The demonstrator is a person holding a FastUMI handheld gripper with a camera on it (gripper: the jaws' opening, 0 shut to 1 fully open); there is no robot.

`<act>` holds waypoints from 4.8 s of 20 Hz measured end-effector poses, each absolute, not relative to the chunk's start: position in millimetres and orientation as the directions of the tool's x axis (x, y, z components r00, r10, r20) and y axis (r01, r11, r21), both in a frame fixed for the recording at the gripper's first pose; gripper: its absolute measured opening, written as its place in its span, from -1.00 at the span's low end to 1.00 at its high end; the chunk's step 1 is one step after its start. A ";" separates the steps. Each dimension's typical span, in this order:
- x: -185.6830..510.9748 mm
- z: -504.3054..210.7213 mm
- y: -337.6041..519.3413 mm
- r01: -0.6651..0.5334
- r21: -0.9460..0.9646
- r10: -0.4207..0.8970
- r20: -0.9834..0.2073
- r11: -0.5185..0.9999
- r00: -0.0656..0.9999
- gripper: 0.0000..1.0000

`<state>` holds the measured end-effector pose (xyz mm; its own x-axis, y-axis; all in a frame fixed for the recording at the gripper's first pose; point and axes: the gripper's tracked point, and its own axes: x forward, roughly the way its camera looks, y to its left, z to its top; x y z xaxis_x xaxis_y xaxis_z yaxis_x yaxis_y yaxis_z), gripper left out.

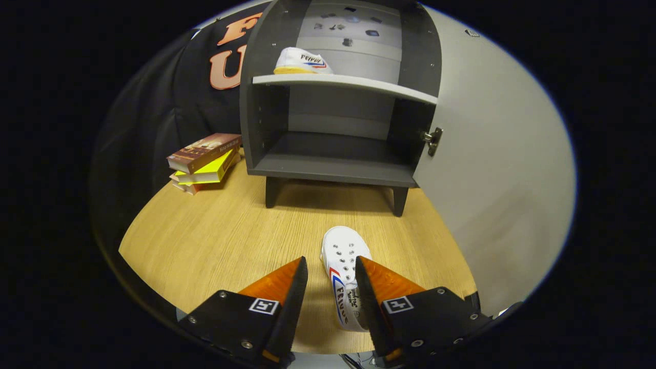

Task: Open the shoe cabinet door, grab the shoes and put them into the shoe cabinet, then close the shoe cabinet door.

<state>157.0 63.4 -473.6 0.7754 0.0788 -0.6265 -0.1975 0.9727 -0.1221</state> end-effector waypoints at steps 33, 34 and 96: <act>192.7 -525.5 42.9 -0.219 -0.061 0.107 -0.731 0.974 0.674 -1.00; 193.9 -520.8 44.1 -0.216 -0.052 0.111 -0.725 0.975 0.679 -1.00; 508.0 -216.4 75.4 -0.114 -0.172 0.007 -0.526 0.979 0.851 -1.00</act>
